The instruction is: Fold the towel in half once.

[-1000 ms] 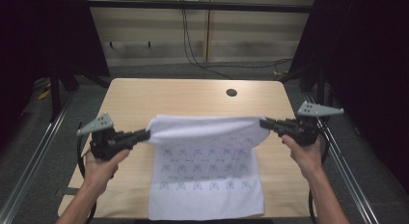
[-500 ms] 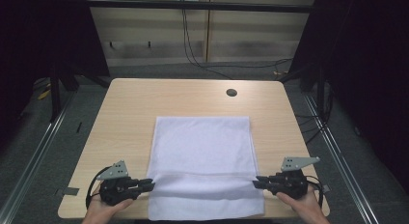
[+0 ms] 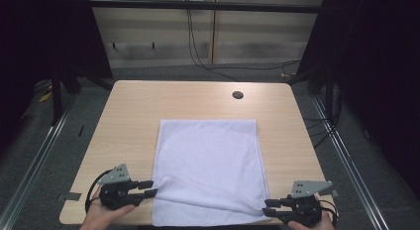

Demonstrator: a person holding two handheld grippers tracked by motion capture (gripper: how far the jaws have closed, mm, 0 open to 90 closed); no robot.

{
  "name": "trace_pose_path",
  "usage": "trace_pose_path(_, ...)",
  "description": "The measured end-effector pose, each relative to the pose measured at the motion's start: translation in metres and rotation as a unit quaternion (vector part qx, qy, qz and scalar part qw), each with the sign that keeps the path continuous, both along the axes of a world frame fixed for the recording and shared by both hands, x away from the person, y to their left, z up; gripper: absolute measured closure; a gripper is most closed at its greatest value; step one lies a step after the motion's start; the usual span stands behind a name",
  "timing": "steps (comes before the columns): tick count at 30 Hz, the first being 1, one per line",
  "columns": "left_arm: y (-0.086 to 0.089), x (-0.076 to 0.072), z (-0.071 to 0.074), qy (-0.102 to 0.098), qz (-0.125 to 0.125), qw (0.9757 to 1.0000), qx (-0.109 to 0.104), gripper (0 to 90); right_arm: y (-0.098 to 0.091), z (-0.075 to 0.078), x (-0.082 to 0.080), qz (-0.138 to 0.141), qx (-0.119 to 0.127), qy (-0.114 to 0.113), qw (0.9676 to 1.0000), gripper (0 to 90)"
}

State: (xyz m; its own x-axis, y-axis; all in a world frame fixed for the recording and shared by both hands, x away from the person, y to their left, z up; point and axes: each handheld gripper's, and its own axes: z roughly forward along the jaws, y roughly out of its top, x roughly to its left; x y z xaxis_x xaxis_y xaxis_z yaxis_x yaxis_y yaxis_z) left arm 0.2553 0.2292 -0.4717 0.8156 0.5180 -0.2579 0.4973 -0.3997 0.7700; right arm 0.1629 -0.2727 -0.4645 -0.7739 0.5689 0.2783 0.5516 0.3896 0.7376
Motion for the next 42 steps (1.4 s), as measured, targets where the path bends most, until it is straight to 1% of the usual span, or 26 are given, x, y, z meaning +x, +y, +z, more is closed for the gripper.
trace_pose_path(1, -0.011, 0.014, -0.002, 0.001, -0.008, 0.9999, 0.012, 57.0, 0.001, 0.002, 0.006, -0.005, -0.003, -0.006, 1.0000, 66.2)
trace_pose_path(2, -0.011, 0.014, -0.002, 0.001, -0.008, 0.9999, 0.012, 56.0, 0.001, 0.002, 0.006, -0.005, -0.003, -0.006, 1.0000, 66.2)
trace_pose_path(3, -0.023, 0.024, -0.005, 0.003, -0.013, 0.9995, 0.029, 55.0, 0.002, 0.001, 0.012, -0.006, -0.009, -0.008, 0.9999, 65.5)
trace_pose_path(5, -0.032, 0.029, -0.011, 0.022, -0.024, 0.9988, 0.035, 60.0, 0.001, -0.001, 0.018, -0.011, -0.006, -0.004, 0.9999, 65.1)
trace_pose_path(6, -0.035, 0.029, -0.013, 0.027, -0.028, 0.9979, 0.053, 63.7, 0.001, -0.001, 0.019, -0.012, -0.007, -0.005, 0.9999, 65.0)
trace_pose_path(8, -0.038, 0.022, -0.015, 0.030, -0.060, 0.9963, 0.054, 77.5, 0.001, -0.002, 0.022, -0.014, -0.004, -0.005, 0.9999, 64.7)
trace_pose_path(10, -0.039, 0.016, -0.014, 0.028, -0.065, 0.9960, 0.054, 83.4, 0.000, -0.002, 0.024, -0.019, -0.006, -0.009, 0.9998, 64.7)
trace_pose_path(11, -0.037, 0.003, -0.008, 0.026, -0.083, 0.9956, 0.035, 84.0, 0.000, -0.002, 0.024, -0.021, -0.002, -0.009, 0.9997, 65.0)
trace_pose_path(13, -0.035, -0.004, -0.005, 0.025, -0.087, 0.9955, 0.029, 84.1, 0.000, -0.001, 0.024, -0.021, -0.003, -0.011, 0.9997, 65.1)
trace_pose_path(15, -0.026, -0.025, 0.001, 0.020, -0.111, 0.9936, 0.010, 84.0, 0.001, -0.001, 0.025, -0.023, -0.005, -0.010, 0.9997, 65.4)
trace_pose_path(16, -0.026, -0.025, 0.001, 0.020, -0.111, 0.9936, 0.010, 84.0, 0.002, -0.001, 0.025, -0.024, -0.006, -0.011, 0.9996, 65.3)
trace_pose_path(18, -0.016, -0.042, 0.004, 0.017, -0.124, 0.9921, 0.006, 82.5, 0.003, -0.002, 0.027, -0.025, -0.009, -0.011, 0.9996, 65.2)
trace_pose_path(19, -0.016, -0.042, 0.004, 0.017, -0.124, 0.9921, 0.006, 81.2, 0.003, -0.002, 0.027, -0.025, -0.009, -0.011, 0.9996, 65.2)
trace_pose_path(22, -0.002, -0.051, 0.006, 0.016, -0.153, 0.9878, -0.020, 78.3, 0.007, -0.002, 0.034, -0.036, -0.014, -0.016, 0.9991, 63.3)
trace_pose_path(25, 0.000, -0.047, 0.010, 0.009, -0.155, 0.9876, -0.021, 70.2, 0.012, -0.002, 0.042, -0.043, -0.022, -0.021, 0.9986, 62.9)
trace_pose_path(26, -0.001, -0.044, 0.011, 0.006, -0.143, 0.9895, -0.019, 69.7, 0.013, -0.002, 0.046, -0.045, -0.023, -0.021, 0.9985, 63.0)
trace_pose_path(28, -0.003, -0.034, 0.012, 0.006, -0.133, 0.9908, -0.026, 68.5, 0.017, -0.001, 0.055, -0.047, -0.022, -0.021, 0.9984, 63.1)
trace_pose_path(31, -0.007, -0.010, 0.012, 0.000, -0.084, 0.9960, -0.031, 67.2, 0.021, -0.002, 0.072, -0.051, -0.029, -0.024, 0.9980, 62.2)
trace_pose_path(33, -0.012, 0.009, 0.009, 0.007, -0.053, 0.9984, -0.019, 65.9, 0.023, -0.001, 0.085, -0.054, -0.033, -0.024, 0.9977, 61.2)
trace_pose_path(35, -0.019, 0.029, 0.006, 0.020, -0.031, 0.9993, 0.001, 66.5, 0.022, 0.001, 0.098, -0.057, -0.031, -0.023, 0.9976, 62.0)
trace_pose_path(36, -0.022, 0.038, 0.004, 0.012, -0.020, 0.9996, 0.016, 66.8, 0.021, 0.002, 0.105, -0.059, -0.036, -0.023, 0.9973, 63.6)
trace_pose_path(38, -0.024, 0.048, 0.001, 0.014, -0.008, 0.9998, 0.014, 67.7, 0.021, 0.002, 0.111, -0.065, -0.044, -0.028, 0.9965, 63.9)
trace_pose_path(39, -0.027, 0.065, -0.003, 0.023, 0.009, 0.9995, 0.020, 67.8, 0.021, 0.000, 0.125, -0.072, -0.046, -0.023, 0.9961, 64.5)
trace_pose_path(40, -0.027, 0.065, -0.003, 0.023, 0.009, 0.9995, 0.020, 68.1, 0.023, -0.001, 0.131, -0.077, -0.054, -0.019, 0.9954, 64.0)
trace_pose_path(41, -0.033, 0.079, -0.006, 0.030, 0.022, 0.9984, 0.043, 68.0, 0.025, -0.004, 0.137, -0.075, -0.057, -0.016, 0.9954, 62.9)
trace_pose_path(42, -0.035, 0.084, -0.007, 0.028, 0.017, 0.9981, 0.052, 67.2, 0.027, -0.006, 0.143, -0.076, -0.064, -0.013, 0.9949, 61.7)
